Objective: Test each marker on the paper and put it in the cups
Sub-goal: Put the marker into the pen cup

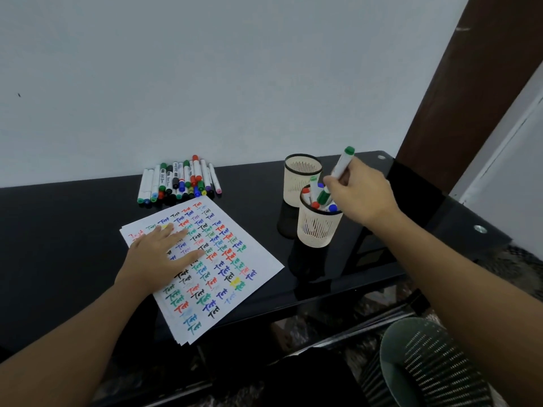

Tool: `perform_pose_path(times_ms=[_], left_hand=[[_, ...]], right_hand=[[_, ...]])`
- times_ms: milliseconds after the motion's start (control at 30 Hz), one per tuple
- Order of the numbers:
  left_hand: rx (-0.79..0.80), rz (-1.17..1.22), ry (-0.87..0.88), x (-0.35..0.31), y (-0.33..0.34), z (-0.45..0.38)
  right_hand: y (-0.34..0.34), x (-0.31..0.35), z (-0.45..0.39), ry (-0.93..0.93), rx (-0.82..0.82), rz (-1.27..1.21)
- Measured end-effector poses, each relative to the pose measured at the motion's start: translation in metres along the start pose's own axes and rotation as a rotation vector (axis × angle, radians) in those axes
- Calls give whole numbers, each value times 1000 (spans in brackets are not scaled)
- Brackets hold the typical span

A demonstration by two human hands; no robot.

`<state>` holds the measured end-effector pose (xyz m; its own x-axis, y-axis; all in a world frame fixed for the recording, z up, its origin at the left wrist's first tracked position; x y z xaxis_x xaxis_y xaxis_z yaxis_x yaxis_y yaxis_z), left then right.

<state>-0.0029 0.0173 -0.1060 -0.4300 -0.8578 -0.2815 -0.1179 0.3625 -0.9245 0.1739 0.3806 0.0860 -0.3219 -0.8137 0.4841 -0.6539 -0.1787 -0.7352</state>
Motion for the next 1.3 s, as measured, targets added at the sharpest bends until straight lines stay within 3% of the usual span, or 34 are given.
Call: perform_pose_path(times_ms=[100,267,500,967,1133,1300], left_hand=[[-9,2,3,0,0,0],[-13,-12,3,0,-1,-1],[-8,-25,0,2,1,-2],[-5,2,-22,0,-3,-1],[-4,38,-37,-2,-5,0],[77,135,-91,-2,-7,-3]], right_hand=[[15,-13,2,17,81,53],[18,-19,-2,16,44,-16],[33,-21,-2,-21,98,176],[31,-19,-2,-22,17,107],[19,10,1,-123,-58,63],[25,66,14,-380,-91,-76]])
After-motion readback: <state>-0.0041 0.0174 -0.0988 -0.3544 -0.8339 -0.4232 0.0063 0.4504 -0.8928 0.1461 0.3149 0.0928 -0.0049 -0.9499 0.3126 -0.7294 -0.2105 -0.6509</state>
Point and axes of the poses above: each hand's wrist, its own z-axis away from the middle knuckle, its own y-axis out of the palm, x = y × z, the point moved 10 cm from there along -z, towards the middle knuckle, and after that the axes turned 12 degrees about -x, right-handed, at the moved point
